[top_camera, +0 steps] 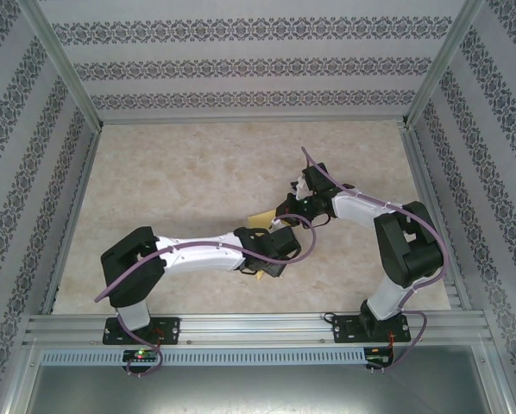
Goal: Fold a paper plane with a square sheet of paper (fold left side to right side)
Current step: Fold the wing for the fifth time at the center of the table.
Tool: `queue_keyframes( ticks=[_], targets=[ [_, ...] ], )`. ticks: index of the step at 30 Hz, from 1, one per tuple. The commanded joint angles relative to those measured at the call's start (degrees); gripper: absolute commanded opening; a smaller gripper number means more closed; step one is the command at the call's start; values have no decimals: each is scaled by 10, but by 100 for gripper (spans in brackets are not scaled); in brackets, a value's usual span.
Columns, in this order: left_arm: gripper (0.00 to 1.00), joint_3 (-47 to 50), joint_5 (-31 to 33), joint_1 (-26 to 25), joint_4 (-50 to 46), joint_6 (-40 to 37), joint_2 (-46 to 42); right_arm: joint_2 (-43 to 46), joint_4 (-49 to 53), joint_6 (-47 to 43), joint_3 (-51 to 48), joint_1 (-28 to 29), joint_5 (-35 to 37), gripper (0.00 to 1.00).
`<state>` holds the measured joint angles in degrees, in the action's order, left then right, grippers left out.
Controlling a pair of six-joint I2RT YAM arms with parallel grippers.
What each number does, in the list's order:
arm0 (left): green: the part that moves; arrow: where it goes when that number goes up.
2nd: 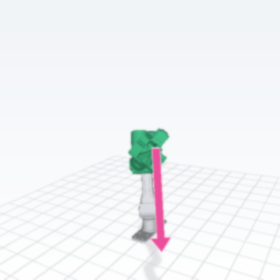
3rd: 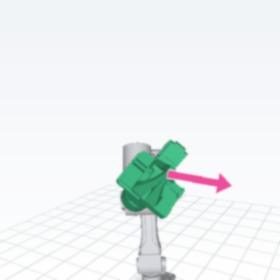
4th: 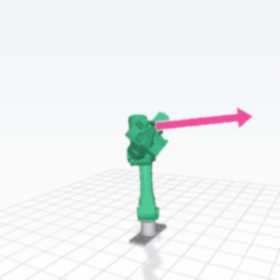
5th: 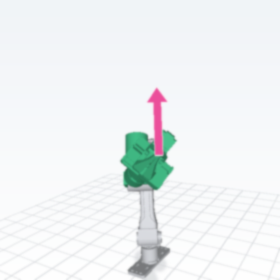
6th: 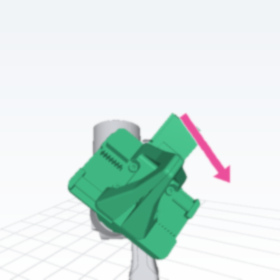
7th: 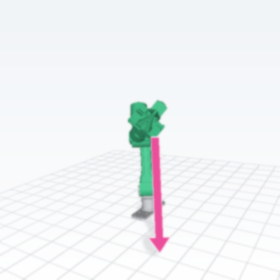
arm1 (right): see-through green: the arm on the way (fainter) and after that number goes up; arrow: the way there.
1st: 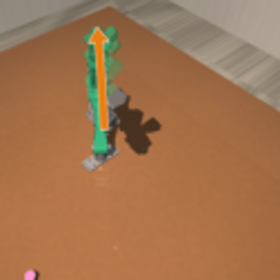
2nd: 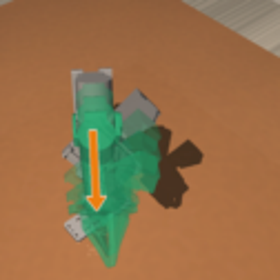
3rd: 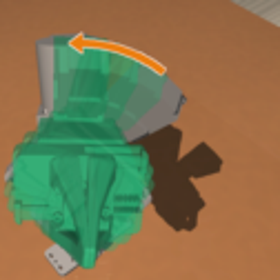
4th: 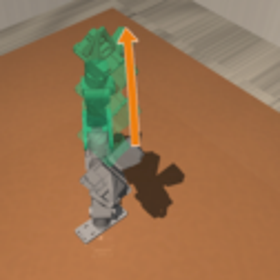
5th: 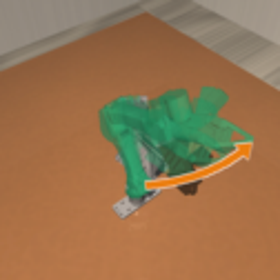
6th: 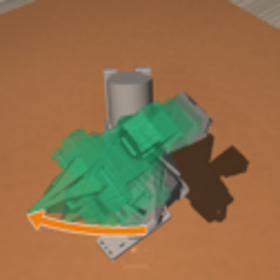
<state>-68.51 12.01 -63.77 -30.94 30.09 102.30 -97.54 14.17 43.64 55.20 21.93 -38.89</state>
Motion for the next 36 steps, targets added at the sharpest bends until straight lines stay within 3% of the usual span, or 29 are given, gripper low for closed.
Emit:
queue_keyframes(
  ticks=[1,6,18,28,36],
  targets=[
    [63,-26,38,-12,-49,24,19,-9,9,8,12,6,8,0],
    [56,-39,38,-14,-58,32,42,-13,8,7,11,6,8,0],
    [27,-38,42,-14,-62,42,55,-21,15,-2,13,6,9,0],
    [17,-33,38,-13,-54,55,55,-11,13,-17,18,5,13,0],
    [14,7,1,15,-2,70,6,106,-5,-45,-12,-25,84,41]
  ],
)
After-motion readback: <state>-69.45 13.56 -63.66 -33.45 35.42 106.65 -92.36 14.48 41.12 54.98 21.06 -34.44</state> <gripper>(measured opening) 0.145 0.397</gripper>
